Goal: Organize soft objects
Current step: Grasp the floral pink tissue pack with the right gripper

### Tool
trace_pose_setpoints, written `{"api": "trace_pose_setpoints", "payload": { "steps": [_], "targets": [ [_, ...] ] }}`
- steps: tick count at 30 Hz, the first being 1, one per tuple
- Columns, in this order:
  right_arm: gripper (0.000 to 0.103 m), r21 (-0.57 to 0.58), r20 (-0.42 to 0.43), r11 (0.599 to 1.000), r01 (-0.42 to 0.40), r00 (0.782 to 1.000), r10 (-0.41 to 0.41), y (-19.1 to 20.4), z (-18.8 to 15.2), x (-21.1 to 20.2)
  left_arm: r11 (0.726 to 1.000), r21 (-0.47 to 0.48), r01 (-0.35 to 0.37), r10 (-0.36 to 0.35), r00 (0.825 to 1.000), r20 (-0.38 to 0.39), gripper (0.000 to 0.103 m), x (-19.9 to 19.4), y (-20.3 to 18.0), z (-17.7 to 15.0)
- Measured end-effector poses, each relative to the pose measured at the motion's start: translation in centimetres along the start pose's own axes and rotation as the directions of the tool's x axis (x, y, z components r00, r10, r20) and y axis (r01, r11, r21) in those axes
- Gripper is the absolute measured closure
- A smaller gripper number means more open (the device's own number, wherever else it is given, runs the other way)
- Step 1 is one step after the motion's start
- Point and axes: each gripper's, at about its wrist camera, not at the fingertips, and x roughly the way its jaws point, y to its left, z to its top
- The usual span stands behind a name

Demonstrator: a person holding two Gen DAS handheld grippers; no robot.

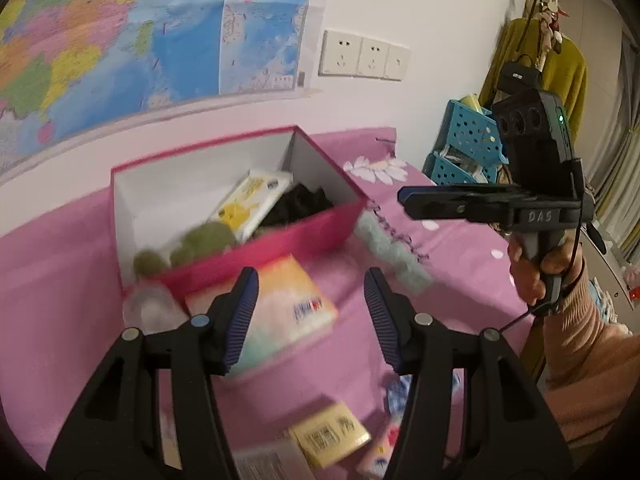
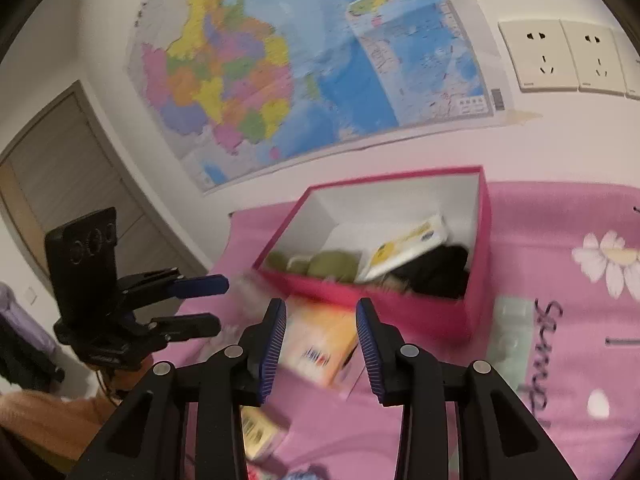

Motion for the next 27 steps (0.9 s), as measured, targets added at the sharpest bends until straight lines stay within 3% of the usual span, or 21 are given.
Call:
{"api": "trace_pose_setpoints", "payload": {
  "steps": [8,17,19,24,27],
  "targets": [
    [0.057,-0.026,-0.115,1.000,-0.017,0.993,0.013,1.6,-5.8,-1.1,0.997,-0.059,0.044,-0.051,0.992,-0.113,0.046,0.0,-0.6,-6.4],
    [0.057,0.011,-0.297,0.995,-0.098,0.950,0.097,3.2,-12.0,1.6,0.986,-0.108,0.123,-0.142,0.971,-0.190,0.046,-0.3,-2.8,-11.7],
    [0.057,0.014,-0.338,0.994,-0.110,0.935,0.109,3.7,-13.4,2.8,0.989,-0.097,0.115,-0.133,0.970,-0.205,0.046,-0.3,-3.5,-12.4],
    [0.057,0.053,-0.381,0.987,-0.150,0.911,0.159,4.1,-15.5,4.5,0.987,-0.114,0.112,-0.136,0.961,-0.242,0.046,-0.3,-4.1,-14.1],
    [0.057,0.087,-0.376,0.985,-0.147,0.911,0.169,3.6,-16.1,5.1,0.985,-0.130,0.115,-0.145,0.957,-0.250,0.046,-0.3,-4.3,-14.8]
  ]
}}
